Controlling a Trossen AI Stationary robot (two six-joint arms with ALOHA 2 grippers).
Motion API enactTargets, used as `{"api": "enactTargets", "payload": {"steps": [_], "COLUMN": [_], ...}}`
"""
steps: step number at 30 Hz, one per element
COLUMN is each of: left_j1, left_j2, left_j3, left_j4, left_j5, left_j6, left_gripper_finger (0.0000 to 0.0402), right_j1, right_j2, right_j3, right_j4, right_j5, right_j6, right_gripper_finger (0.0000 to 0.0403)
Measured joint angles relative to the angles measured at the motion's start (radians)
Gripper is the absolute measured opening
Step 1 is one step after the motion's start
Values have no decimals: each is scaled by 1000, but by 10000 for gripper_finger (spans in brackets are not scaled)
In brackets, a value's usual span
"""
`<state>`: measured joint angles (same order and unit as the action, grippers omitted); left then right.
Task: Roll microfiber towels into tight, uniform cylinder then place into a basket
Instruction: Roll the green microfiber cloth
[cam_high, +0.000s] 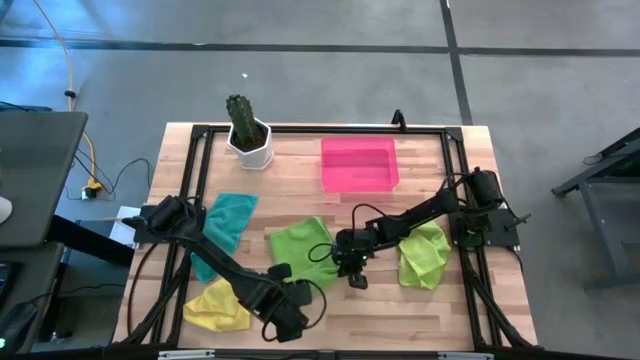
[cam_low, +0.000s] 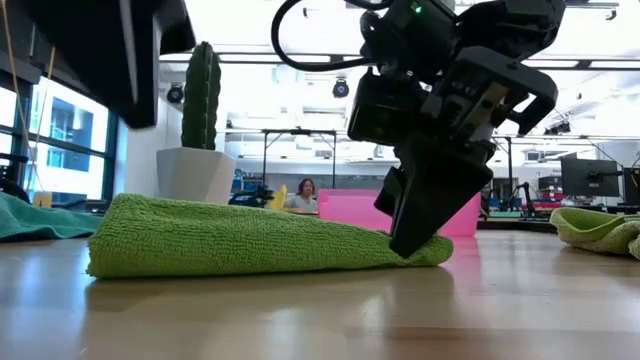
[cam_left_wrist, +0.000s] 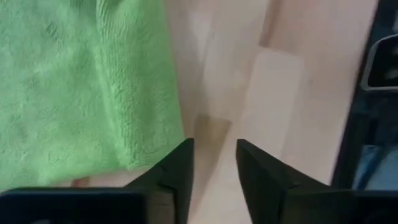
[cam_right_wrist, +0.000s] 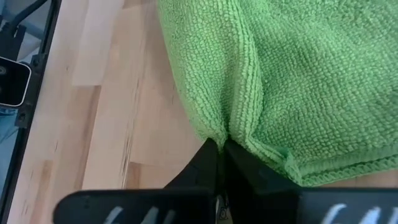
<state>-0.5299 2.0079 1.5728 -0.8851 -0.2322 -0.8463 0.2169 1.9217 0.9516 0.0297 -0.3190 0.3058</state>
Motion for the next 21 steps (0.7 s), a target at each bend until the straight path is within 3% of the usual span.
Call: {"api": "enactTargets", "payload": {"steps": [9,17,21], "left_j1": [-1,-1,-1], "left_j2": [0,0,0], "left_j3": [-125,-204,-246], "left_j4": [142,205,247], "left_j5": [-97,-102,-46], "left_j6": [-14,-76,-119], "left_gripper_finger": [202,211,212], "right_j1": [0,-2,-2], "right_j2": [0,1,1], "right_j3": [0,0,0], "right_j4": [14,23,23], "right_j5": [-2,14,16], "right_j6": [-26,-45,-45], "right_gripper_finger": [2,2,2]}}
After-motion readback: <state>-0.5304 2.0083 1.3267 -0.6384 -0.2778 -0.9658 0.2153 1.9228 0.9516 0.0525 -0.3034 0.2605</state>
